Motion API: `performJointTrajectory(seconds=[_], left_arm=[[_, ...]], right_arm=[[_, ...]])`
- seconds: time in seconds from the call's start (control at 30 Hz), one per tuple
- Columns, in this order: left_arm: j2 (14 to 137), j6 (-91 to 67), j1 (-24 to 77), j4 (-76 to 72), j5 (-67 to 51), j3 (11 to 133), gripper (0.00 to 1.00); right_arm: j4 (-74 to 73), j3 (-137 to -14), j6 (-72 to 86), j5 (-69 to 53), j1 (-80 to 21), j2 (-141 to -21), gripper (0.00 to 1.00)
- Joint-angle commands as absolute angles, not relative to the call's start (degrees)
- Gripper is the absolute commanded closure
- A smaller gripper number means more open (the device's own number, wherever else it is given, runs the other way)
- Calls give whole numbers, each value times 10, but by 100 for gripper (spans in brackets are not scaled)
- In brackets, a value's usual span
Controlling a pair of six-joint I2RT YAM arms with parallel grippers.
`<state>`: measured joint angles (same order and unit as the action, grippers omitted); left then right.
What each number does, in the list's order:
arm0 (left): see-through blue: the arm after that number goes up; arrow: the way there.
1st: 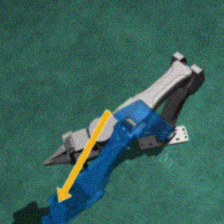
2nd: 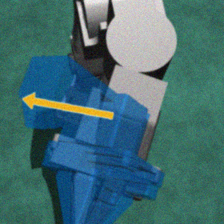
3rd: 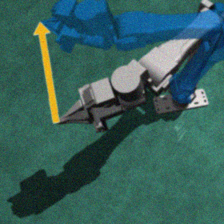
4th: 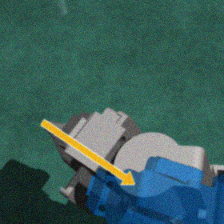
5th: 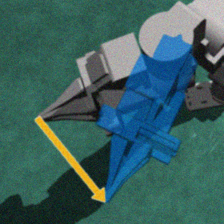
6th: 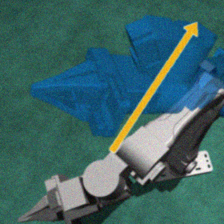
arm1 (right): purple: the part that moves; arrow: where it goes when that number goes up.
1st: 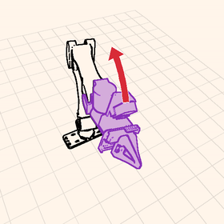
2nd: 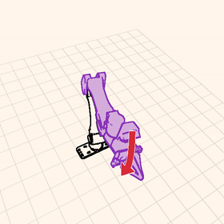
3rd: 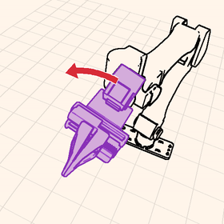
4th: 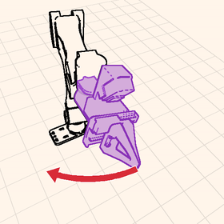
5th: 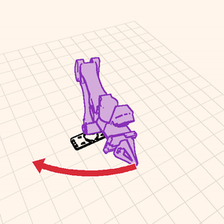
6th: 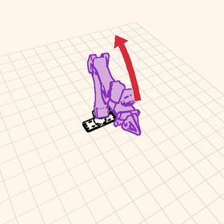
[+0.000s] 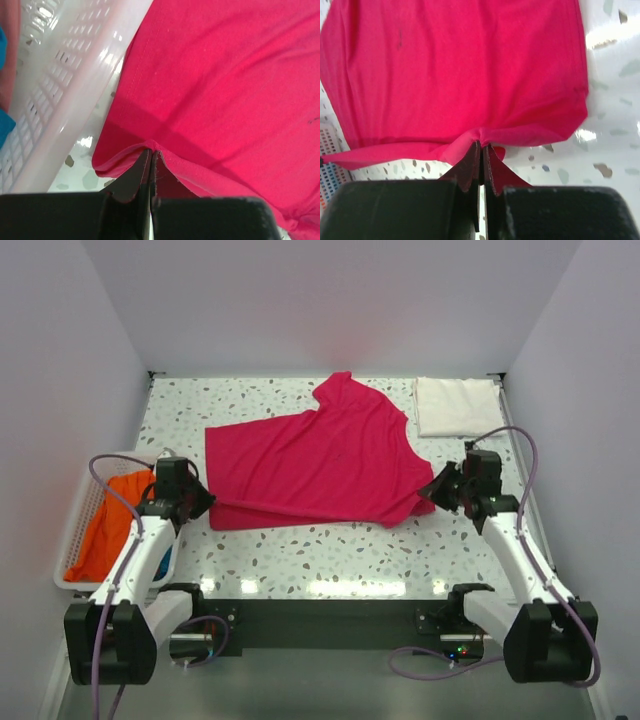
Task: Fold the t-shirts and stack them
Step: Fold the tshirt
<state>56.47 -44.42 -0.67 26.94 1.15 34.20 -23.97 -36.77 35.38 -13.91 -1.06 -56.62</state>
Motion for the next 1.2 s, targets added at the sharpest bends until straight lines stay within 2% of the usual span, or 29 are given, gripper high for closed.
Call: performJointTrajectory(seconds=[0.0, 0.33, 1.17], left_arm=[[603, -453, -5, 251, 43, 384, 100], [673, -462, -5, 229, 60, 408, 100], [787, -451, -5, 197, 95, 477, 100]], right_arm=[[-167, -432, 350, -127, -9, -630, 100], [-118, -534, 359, -140, -9, -784, 100], [-87, -630, 367, -151, -9, -917, 100]])
